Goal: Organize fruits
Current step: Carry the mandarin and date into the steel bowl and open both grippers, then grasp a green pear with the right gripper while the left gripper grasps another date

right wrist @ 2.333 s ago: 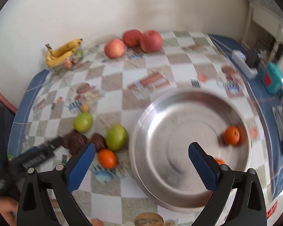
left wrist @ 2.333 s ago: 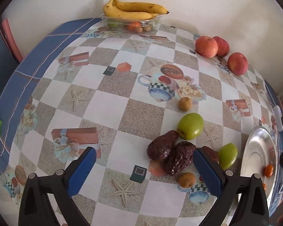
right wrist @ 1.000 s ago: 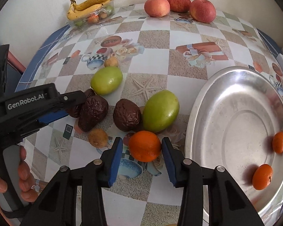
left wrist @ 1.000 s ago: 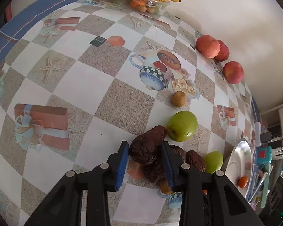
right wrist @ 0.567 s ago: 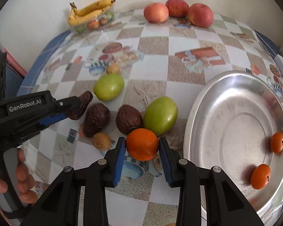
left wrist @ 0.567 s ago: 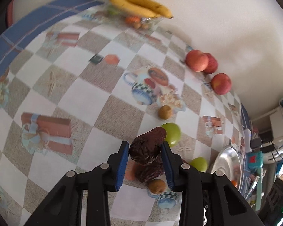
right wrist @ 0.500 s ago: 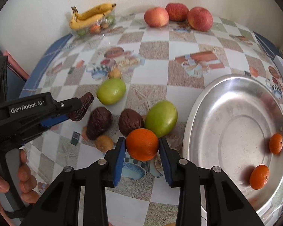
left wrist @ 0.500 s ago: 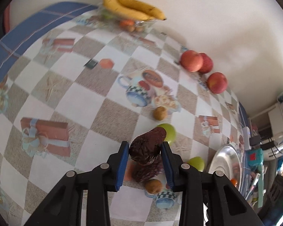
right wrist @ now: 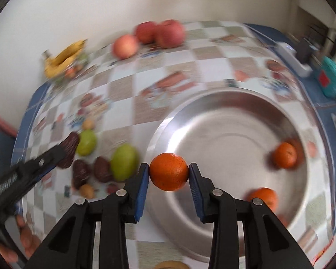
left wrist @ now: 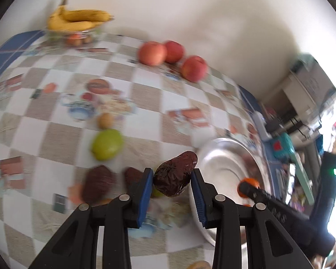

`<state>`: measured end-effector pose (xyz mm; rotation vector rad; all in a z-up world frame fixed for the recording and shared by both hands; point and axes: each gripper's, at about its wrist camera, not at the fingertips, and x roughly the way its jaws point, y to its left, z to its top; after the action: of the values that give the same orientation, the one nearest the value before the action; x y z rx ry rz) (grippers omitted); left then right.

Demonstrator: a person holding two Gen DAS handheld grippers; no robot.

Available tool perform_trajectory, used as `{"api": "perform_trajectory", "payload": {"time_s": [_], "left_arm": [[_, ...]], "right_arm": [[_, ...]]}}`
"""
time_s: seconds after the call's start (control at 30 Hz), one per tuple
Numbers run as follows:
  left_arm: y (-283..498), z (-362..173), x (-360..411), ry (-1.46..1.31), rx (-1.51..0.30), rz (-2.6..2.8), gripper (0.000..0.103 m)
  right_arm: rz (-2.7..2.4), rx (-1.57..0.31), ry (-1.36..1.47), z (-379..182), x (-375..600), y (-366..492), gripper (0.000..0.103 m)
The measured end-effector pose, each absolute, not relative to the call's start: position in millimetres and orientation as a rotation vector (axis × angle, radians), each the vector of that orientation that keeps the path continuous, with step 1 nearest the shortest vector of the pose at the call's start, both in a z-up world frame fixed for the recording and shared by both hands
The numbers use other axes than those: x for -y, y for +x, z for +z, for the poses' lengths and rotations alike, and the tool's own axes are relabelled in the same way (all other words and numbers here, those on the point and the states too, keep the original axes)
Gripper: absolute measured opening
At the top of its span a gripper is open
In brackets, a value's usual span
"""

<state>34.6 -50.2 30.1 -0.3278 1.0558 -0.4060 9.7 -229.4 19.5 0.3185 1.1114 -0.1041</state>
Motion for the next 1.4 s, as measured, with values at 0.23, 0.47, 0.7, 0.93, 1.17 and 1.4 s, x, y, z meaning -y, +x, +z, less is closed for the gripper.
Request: {"api": "perform_trajectory", "payload": {"time_s": [0.23,0.47,0.7,0.93,1.17,1.4], "left_arm": [[13.7,30.7,115.0,-0.18,-1.044,-0.561,0.037],[6.8,19.5,132.6,-0.107,-1.09,-0.594,0.042],[12.1,16.4,119.9,-0.143,-1.109,-0.551,0.046],[17.2,17.0,108.8,-0.152,-1.113,-0.511,0.063],[26.8,19.2,86.6,-0.173,-1.104,-0.4,0.082],[32.9,25.1,48.7,-0.148,-1.067,-0.171,0.103]], "right_arm": [[-0.249,-1.091,0.37,24.6,277.3,-4.0,0.037],[-0.28,-1.107,0.402,21.1,291.5,-8.1,0.038],[-0.277,-1.132,0.413,14.8,288.7,-5.6,0.038],[-0.281,-1.132,0.42,15.0,289.1,-5.8,0.049],[-0.301,-1.147,0.461,10.4,292.7,-5.7,0.064],[-0.299,-1.156,0.429,9.2,286.9,-2.6,0.067]]}}
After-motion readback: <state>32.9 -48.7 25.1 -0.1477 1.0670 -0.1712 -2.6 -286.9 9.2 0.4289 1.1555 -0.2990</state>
